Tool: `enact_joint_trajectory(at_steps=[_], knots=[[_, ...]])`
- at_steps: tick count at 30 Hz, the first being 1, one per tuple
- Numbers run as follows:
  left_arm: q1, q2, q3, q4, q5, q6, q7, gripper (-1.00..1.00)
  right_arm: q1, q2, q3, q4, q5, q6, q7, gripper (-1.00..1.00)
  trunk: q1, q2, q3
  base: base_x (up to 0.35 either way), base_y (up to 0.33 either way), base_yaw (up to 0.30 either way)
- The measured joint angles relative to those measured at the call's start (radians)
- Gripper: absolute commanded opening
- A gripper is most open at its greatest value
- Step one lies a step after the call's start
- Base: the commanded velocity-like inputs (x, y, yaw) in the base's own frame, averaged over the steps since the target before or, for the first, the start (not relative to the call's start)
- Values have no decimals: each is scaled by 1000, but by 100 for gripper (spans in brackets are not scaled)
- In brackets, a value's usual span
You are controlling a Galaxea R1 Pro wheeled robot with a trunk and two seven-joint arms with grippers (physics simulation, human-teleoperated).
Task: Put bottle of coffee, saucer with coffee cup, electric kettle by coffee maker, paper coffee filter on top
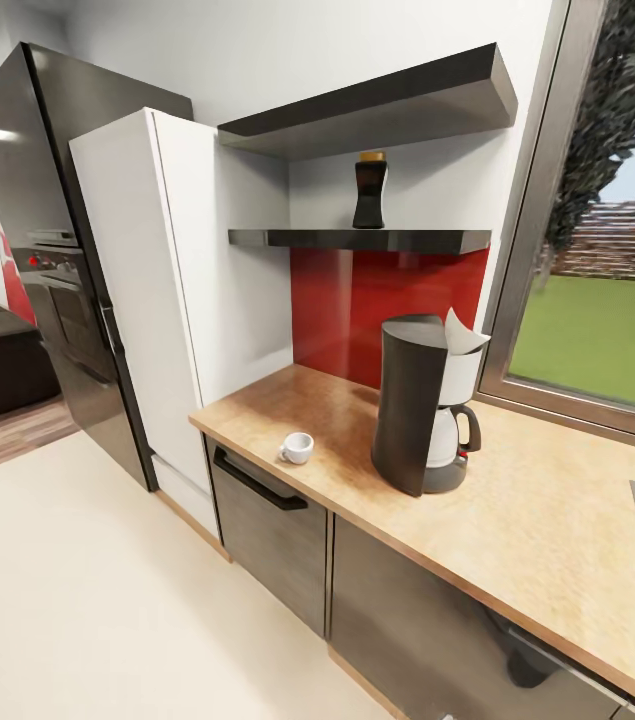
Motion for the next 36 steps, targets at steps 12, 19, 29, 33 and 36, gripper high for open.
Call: enact_joint_trajectory(at_steps=[12,19,29,33,36], knots=[[0,-1,9,15,-1,-1,-1,100,32,-41,-5,155,-7,-145,77,100,0,0,0,0,0,0],[0,-1,8,17,-1,-1,-1,100,34,-47,-6,155,-7,-145,78,100,0,0,0,0,67,0],[0,-1,8,20,-1,-1,-1,100,35,-48,-6,155,-7,-143,79,100,0,0,0,0,233,0],[0,-1,7,21,-1,-1,-1,100,35,-48,-6,155,-7,-142,81,100,0,0,0,0,183,-48],[0,-1,7,21,-1,-1,-1,100,35,-48,-6,155,-7,-142,81,100,0,0,0,0,74,-174]])
